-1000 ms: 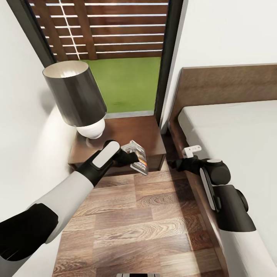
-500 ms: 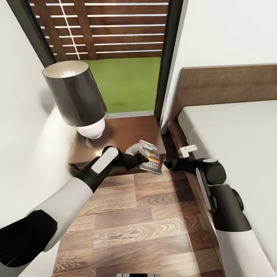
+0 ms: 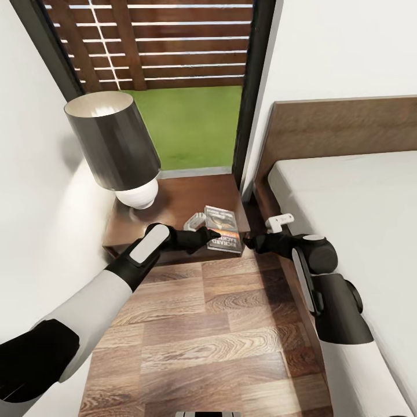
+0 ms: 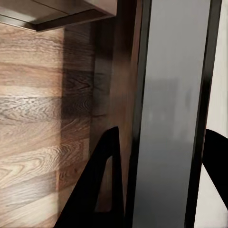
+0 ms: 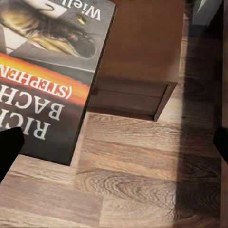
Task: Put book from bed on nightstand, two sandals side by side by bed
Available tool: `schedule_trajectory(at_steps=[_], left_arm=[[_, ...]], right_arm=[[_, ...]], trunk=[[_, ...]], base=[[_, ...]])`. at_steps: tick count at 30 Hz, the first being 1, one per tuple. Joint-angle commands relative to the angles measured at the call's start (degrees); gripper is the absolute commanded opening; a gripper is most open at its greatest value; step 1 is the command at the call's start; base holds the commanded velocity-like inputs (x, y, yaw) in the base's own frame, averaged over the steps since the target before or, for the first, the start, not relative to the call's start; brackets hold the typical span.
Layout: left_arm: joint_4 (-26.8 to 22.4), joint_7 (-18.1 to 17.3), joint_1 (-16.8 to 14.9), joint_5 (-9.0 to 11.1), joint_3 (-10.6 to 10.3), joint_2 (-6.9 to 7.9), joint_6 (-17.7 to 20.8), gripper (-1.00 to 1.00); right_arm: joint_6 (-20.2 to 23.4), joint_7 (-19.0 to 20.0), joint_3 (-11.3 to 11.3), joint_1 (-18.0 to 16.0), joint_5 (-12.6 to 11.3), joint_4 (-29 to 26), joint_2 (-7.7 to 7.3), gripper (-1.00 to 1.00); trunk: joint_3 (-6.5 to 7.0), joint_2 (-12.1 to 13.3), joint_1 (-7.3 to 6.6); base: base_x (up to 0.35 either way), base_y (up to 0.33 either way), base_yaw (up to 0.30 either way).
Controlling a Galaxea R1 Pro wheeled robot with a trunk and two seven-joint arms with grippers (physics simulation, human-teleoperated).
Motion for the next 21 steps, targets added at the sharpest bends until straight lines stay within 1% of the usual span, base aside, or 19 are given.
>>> schedule_trajectory(at_steps=[1, 4, 5, 8, 10, 14, 15, 19, 20, 21], left_arm=[[-0.02, -0.38, 0.13, 0.67, 0.36, 0.34, -0.31, -1.00], [0.15, -2.73, 0.51, 0.67, 2.20, 1.31, -1.25, -1.00], [0.15, -2.73, 0.51, 0.67, 2.20, 1.31, -1.25, -1.00], [0.97, -4.08, 1.04, 0.64, 3.61, 2.02, -2.13, -1.00], [1.41, -4.39, 1.31, 0.64, 3.94, 2.19, -2.61, -1.00], [2.74, -5.17, 2.05, 0.66, 4.95, 2.60, -5.79, -1.00], [2.74, -5.17, 2.05, 0.66, 4.95, 2.60, -5.79, -1.00], [3.41, -5.37, 2.35, 0.71, 5.77, 2.73, -10.09, -1.00], [3.41, -5.37, 2.35, 0.71, 5.77, 2.73, -10.09, -1.00], [3.62, -5.36, 2.39, 0.73, 5.96, 2.72, -11.21, -1.00]], right_arm=[[0.21, 0.49, -0.03, -0.06, 0.61, -0.07, 0.01, 1.00], [0.21, 0.49, -0.13, -0.09, 0.61, -0.09, -0.12, 1.00], [0.21, 0.49, -0.13, -0.09, 0.61, -0.09, -0.12, 1.00], [0.21, 0.49, -0.33, -0.11, 0.62, -0.11, -0.29, 1.00], [0.21, 0.49, -0.37, -0.12, 0.62, -0.11, -0.33, 1.00], [0.21, 0.49, -0.48, -0.12, 0.62, -0.12, -0.41, 1.00], [0.21, 0.49, -0.48, -0.12, 0.62, -0.12, -0.41, 1.00], [0.21, 0.49, -0.52, -0.07, 0.62, -0.12, -0.45, 1.00], [0.21, 0.49, -0.52, -0.07, 0.62, -0.12, -0.45, 1.00], [0.21, 0.49, -0.53, -0.05, 0.62, -0.12, -0.45, 1.00]], trunk=[[-0.04, -0.02, -0.01], [-0.04, -0.02, -0.01], [-0.04, -0.02, -0.01], [-0.04, -0.02, -0.01], [-0.04, -0.02, -0.01], [-0.04, -0.02, -0.01], [-0.04, -0.02, -0.01], [-0.04, -0.02, -0.01], [-0.04, -0.02, -0.01], [-0.04, -0.02, -0.01]], base=[[0.000, 0.000, 0.000], [0.000, 0.000, 0.000], [0.000, 0.000, 0.000], [0.000, 0.000, 0.000], [0.000, 0.000, 0.000], [0.000, 0.000, 0.000], [0.000, 0.000, 0.000], [0.000, 0.000, 0.000], [0.000, 0.000, 0.000], [0.000, 0.000, 0.000]])
